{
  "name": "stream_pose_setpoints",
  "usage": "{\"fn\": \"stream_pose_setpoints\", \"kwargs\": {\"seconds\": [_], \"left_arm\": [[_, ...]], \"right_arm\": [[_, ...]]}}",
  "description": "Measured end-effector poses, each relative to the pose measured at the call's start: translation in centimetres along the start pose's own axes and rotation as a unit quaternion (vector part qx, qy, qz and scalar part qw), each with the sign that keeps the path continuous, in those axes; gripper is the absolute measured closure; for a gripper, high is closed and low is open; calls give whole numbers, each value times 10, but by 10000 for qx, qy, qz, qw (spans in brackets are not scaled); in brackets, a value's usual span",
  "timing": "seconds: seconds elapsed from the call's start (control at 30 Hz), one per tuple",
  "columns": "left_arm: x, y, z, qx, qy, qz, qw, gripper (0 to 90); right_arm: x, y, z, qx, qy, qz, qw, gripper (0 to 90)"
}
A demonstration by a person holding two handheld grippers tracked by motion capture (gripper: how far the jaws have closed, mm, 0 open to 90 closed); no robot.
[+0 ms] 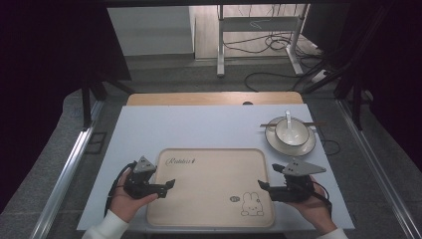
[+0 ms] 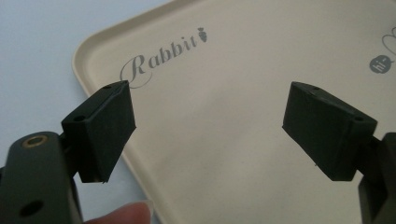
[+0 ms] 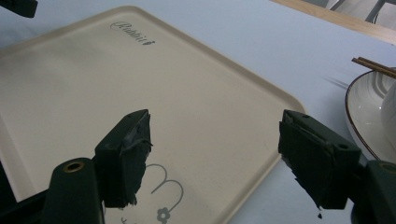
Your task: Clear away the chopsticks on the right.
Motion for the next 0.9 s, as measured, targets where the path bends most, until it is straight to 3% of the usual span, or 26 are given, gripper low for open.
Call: {"fn": "stream_pose_setpoints", "kwargs": {"seconds": [0.23, 0.4, 0.63, 0.9], "left_arm": [[-1, -3, -3, 51, -27, 36, 10000, 174], [0, -2, -8, -51, -67, 18, 10000, 174], [3, 2, -5, -35, 26, -35, 10000, 175], [-4, 1, -3, -107, -109, -53, 9999, 171]], "right_arm": [[-6, 5, -2, 36, -70, 12, 10000, 256], [-9, 3, -2, 127, -152, 2, 9998, 259], [-2, 0, -2, 148, -164, -14, 9998, 266], [6, 7, 5, 124, -145, 94, 9998, 264]]}}
Point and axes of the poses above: each handheld gripper's, and its own axes: x roughly backward along the jaws, z roughly out of its top, y roughly to its right, the point moved 10 cm from there along -x, roughly forward along the jaws, and after that the axes turned 5 degrees about z, right-handed, at the moved point
